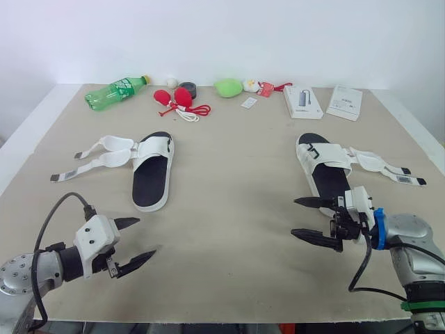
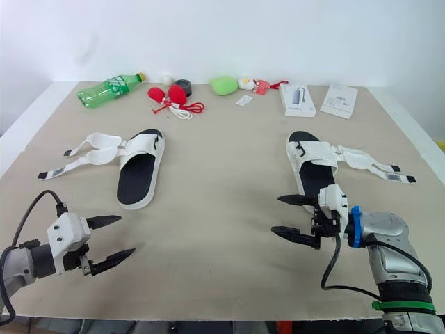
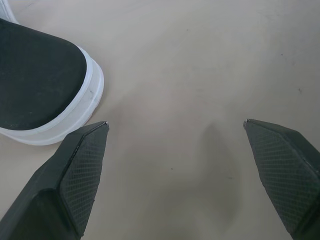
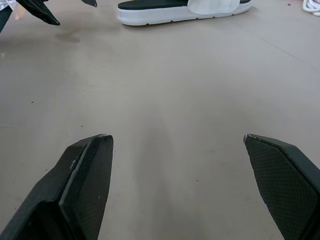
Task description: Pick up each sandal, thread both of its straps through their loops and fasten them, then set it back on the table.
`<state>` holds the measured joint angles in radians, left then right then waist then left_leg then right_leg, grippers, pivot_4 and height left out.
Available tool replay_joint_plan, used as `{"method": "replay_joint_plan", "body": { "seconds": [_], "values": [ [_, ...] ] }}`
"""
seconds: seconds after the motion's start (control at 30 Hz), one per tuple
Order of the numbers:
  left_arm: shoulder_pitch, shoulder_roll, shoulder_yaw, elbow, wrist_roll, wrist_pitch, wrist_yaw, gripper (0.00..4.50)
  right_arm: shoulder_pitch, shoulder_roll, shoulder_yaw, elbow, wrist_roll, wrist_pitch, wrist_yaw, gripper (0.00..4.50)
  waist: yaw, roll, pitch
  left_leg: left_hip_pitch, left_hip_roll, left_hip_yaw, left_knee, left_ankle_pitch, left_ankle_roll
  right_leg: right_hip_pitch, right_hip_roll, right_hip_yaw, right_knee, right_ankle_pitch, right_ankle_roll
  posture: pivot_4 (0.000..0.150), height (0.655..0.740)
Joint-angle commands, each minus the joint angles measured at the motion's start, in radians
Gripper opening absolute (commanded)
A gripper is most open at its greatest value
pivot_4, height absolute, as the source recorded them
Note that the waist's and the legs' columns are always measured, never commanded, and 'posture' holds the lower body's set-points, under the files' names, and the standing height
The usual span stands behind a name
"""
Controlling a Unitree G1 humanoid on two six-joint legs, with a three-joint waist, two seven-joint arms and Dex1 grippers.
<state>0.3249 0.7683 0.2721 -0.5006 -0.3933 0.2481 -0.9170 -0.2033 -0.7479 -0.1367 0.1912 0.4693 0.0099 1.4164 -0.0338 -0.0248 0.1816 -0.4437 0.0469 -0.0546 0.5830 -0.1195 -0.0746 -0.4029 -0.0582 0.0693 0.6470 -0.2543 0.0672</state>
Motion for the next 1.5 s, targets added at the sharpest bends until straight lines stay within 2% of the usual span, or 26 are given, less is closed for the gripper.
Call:
{"method": "replay_joint_plan", "body": {
  "seconds": [0.03, 0.37, 0.63, 0.77, 0.83, 0.93, 1.13, 1.33, 1.5],
  "values": [
    [-0.010, 0.006, 0.014, -0.006, 0.003, -0.019, -0.001, 4.45, -0.015, -0.011, -0.035, 0.016, 0.017, -0.018, 0.005, 4.50, 0.000, 0.000, 0.000, 0.000, 0.000, 0.000, 0.000, 0.000, 0.000, 0.000, 0.000, 0.000, 0.000, 0.000, 0.000, 0.150, 0.7400],
    [-0.072, 0.001, -0.030, -0.011, -0.016, -0.010, -0.012, 4.45, -0.007, 0.007, -0.050, -0.062, 0.041, 0.070, -0.102, 4.50, 0.000, 0.000, 0.000, 0.000, 0.000, 0.000, 0.000, 0.000, 0.000, 0.003, 0.001, 0.001, 0.001, 0.000, 0.000, 0.150, 0.7400],
    [-0.089, -0.002, -0.041, 0.007, -0.015, -0.017, -0.021, 4.45, -0.002, 0.010, -0.051, -0.065, 0.039, 0.073, -0.113, 4.50, 0.000, 0.000, 0.000, 0.000, 0.001, 0.000, 0.000, 0.000, 0.000, 0.003, 0.001, 0.001, 0.001, 0.000, 0.001, 0.150, 0.7400],
    [-0.106, -0.003, -0.068, 0.003, -0.016, -0.028, -0.038, 4.45, 0.005, 0.024, -0.078, -0.065, 0.059, 0.117, -0.172, 4.50, 0.000, 0.000, 0.000, 0.000, 0.001, 0.001, 0.000, 0.000, 0.000, 0.003, 0.001, 0.001, 0.001, 0.001, 0.001, 0.150, 0.7400],
    [-0.141, -0.005, -0.115, -0.014, -0.017, -0.027, -0.054, 4.45, -0.010, 0.035, -0.092, -0.088, 0.075, 0.190, -0.249, 4.50, 0.000, 0.000, 0.000, 0.000, 0.001, 0.000, 0.000, 0.000, 0.000, 0.003, 0.001, 0.001, 0.001, 0.001, 0.001, 0.150, 0.7400],
    [-0.309, -0.056, -0.282, -0.023, -0.013, 0.009, -0.076, 4.45, -0.080, 0.097, -0.131, -0.179, 0.130, 0.396, -0.518, 4.50, 0.002, 0.000, 0.000, 0.000, 0.000, 0.000, 0.002, 0.000, 0.000, 0.003, 0.001, 0.001, 0.001, 0.002, 0.001, 0.150, 0.7400],
    [-0.527, -0.139, -0.473, 0.019, -0.008, 0.082, -0.108, 4.45, -0.124, 0.177, -0.158, -0.281, 0.104, 0.530, -0.808, 4.50, 0.002, 0.000, -0.001, 0.000, 0.000, 0.000, 0.003, 0.002, 0.002, 0.004, 0.002, 0.003, 0.001, 0.006, 0.003, 0.150, 0.7400],
    [-0.619, -0.174, -0.530, 0.076, 0.018, 0.068, -0.128, 4.45, -0.074, 0.165, -0.175, -0.411, 0.135, 0.641, -0.883, 4.50, 0.001, 0.000, -0.001, -0.001, 0.000, -0.001, 0.002, 0.002, 0.003, 0.004, 0.005, 0.005, 0.002, 0.004, 0.005, 0.150, 0.7400],
    [-0.643, -0.196, -0.539, 0.080, -0.001, 0.090, -0.123, 4.45, -0.053, 0.163, -0.206, -0.415, 0.130, 0.701, -0.954, 4.50, -0.001, 0.000, -0.001, -0.001, 0.001, -0.001, 0.002, 0.002, 0.004, 0.004, 0.006, 0.006, 0.002, 0.004, 0.005, 0.150, 0.7400]
  ]
}}
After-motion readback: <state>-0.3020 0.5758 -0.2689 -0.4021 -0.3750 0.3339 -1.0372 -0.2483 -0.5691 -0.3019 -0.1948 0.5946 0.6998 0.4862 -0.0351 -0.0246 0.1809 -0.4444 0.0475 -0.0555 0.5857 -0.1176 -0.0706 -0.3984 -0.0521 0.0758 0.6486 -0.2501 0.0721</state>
